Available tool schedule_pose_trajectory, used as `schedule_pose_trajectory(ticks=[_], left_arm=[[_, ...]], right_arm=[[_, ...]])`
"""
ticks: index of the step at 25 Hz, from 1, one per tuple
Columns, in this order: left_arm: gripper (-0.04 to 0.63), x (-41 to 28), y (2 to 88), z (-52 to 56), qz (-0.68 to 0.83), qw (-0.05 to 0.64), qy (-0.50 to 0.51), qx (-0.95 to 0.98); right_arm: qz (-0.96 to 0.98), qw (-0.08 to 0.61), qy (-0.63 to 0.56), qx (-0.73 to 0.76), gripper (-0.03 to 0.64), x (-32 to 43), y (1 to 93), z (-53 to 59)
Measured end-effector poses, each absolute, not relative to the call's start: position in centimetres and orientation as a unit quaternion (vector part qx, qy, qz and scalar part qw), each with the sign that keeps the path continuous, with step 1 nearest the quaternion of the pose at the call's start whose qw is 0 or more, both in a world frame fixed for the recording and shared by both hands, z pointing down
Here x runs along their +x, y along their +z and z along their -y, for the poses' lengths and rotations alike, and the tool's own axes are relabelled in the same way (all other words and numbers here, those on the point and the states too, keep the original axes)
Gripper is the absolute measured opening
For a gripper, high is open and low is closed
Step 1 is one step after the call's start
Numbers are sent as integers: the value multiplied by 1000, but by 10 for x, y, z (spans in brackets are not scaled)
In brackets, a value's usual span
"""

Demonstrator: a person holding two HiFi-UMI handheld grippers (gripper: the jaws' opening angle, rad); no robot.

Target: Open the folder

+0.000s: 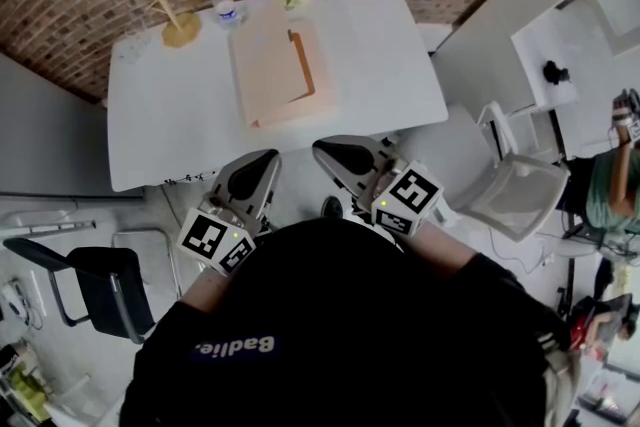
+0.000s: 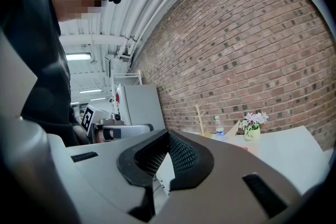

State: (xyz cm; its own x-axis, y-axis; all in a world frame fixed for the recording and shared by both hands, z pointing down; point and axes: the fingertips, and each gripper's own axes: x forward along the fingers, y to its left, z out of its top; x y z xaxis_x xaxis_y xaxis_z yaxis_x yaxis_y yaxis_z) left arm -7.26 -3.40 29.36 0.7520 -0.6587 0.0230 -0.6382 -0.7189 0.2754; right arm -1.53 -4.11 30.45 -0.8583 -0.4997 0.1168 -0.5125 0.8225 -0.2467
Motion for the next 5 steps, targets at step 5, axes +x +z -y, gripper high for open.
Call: schedule_pose_trajectory(ticks=[5], left_arm=[[3, -72, 293, 36, 352, 136, -37, 925]], right_arm=[[954, 22, 135, 266, 28, -14, 304, 44]])
